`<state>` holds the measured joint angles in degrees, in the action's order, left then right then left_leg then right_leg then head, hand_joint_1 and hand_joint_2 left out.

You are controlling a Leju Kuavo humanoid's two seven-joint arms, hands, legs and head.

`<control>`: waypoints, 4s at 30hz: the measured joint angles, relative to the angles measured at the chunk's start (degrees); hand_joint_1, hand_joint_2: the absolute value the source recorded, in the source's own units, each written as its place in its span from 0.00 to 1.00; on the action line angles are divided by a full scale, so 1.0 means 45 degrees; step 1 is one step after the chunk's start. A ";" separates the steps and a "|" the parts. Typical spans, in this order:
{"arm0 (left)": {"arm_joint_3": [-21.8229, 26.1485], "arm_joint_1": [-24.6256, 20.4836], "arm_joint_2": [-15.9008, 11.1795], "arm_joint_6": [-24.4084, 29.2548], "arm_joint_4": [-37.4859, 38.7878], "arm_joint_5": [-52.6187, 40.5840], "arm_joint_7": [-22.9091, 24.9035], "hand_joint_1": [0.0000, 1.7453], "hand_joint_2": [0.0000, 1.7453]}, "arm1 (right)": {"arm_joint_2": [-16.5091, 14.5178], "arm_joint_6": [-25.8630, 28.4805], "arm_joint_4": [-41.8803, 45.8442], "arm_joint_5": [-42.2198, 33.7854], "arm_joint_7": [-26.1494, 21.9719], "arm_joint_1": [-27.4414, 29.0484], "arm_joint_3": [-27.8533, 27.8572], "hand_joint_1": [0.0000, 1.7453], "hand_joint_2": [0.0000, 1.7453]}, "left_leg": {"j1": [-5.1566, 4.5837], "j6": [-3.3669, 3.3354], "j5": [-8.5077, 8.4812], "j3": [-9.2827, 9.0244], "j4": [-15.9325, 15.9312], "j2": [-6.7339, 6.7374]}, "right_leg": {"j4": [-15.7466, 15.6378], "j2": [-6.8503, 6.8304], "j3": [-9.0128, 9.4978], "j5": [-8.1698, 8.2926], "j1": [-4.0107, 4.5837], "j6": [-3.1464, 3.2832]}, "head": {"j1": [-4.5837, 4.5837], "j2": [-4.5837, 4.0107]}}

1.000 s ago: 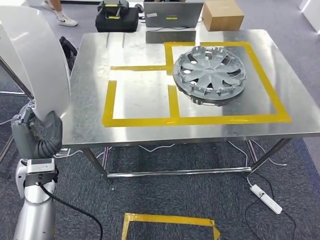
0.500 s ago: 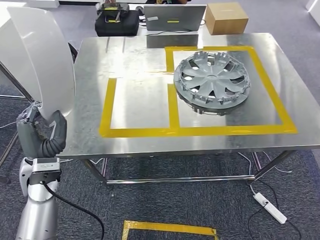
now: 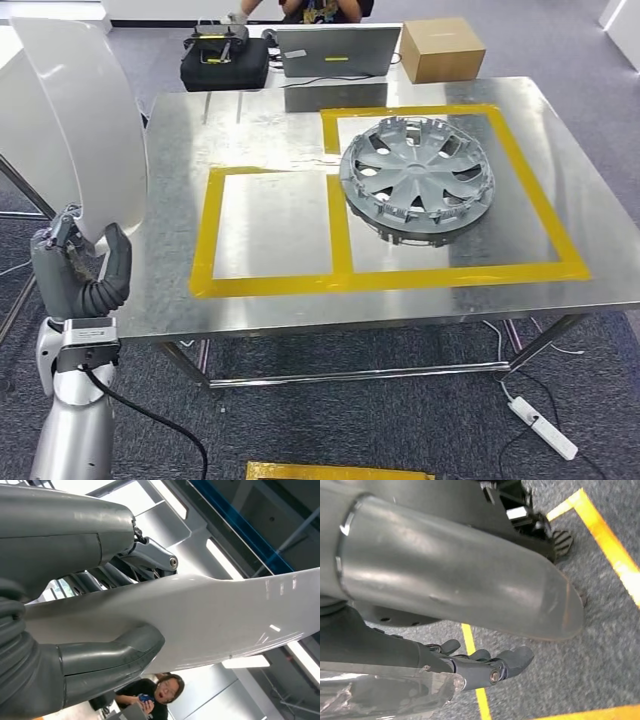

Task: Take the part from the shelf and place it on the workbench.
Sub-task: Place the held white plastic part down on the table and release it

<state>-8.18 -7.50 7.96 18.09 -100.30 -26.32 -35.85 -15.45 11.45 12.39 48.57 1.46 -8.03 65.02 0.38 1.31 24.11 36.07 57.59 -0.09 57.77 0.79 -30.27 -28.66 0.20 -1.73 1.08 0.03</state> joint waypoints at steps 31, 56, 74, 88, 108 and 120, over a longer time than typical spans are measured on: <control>-0.1141 -0.0661 0.0002 -0.1673 0.0523 -0.0188 0.0449 1.00 1.00 | -0.0022 -0.0017 -0.0002 0.0165 0.0097 -0.0047 -0.0038 0.00 0.00 | 0.0045 0.0024 -0.0161 -0.0078 -0.0118 -0.0109 | 0.0059 -0.0016 -0.0559 0.0426 0.0056 0.0166 | -0.0031 0.0000; -0.3586 -0.4017 0.0261 -0.4210 0.8058 -0.3187 0.3644 1.00 1.00 | -0.0053 -0.0313 -0.0005 0.0537 0.0726 -0.0217 -0.0815 0.00 0.00 | 0.0016 -0.0170 -0.0377 -0.0071 -0.0092 -0.0127 | -0.0089 -0.0015 -0.0456 0.0566 0.0044 -0.0078 | -0.0038 -0.0001; -0.5656 -0.5086 0.0661 -0.0445 1.2787 -0.9287 0.7445 1.00 1.00 | -0.0049 -0.0539 -0.0005 0.0702 0.0987 -0.0304 -0.1620 0.00 0.00 | 0.0017 -0.0161 -0.0390 -0.0068 -0.0095 -0.0126 | -0.0061 -0.0019 -0.0463 0.0565 0.0053 -0.0075 | -0.0038 -0.0001; -0.5799 -0.5349 0.0670 0.2107 1.3994 -1.2241 0.8392 1.00 1.00 | -0.0034 -0.0597 -0.0005 0.0572 0.1088 -0.0305 -0.1842 0.00 0.00 | 0.0017 -0.0160 -0.0392 -0.0065 -0.0095 -0.0126 | -0.0040 -0.0020 -0.0481 0.0565 0.0053 -0.0073 | -0.0036 -0.0001; -0.5774 -0.5972 0.0758 0.1338 1.5193 -1.2354 0.8237 0.00 1.00 | -0.0029 -0.0636 -0.0005 0.0462 0.1161 -0.0318 -0.2040 0.00 0.00 | 0.0017 -0.0160 -0.0393 -0.0062 -0.0095 -0.0127 | -0.0039 -0.0024 -0.0479 0.0565 0.0053 -0.0073 | -0.0036 -0.0001; -0.5357 -0.6204 0.0820 0.2152 1.5449 -1.2266 0.8424 0.00 0.00 | -0.0024 -0.0533 -0.0005 0.0231 0.1144 -0.0307 -0.2108 0.00 0.00 | 0.0017 -0.0155 -0.0399 -0.0062 -0.0095 -0.0128 | -0.0033 -0.0024 -0.0482 0.0565 0.0053 -0.0073 | -0.0036 -0.0001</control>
<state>-32.29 -35.42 11.64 27.77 -30.77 -81.51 2.06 -15.56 9.05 12.37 49.61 6.61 -9.41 55.54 0.46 0.61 22.31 35.79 57.16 -0.67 57.62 0.68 -32.44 -26.11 0.44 -2.05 0.91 0.02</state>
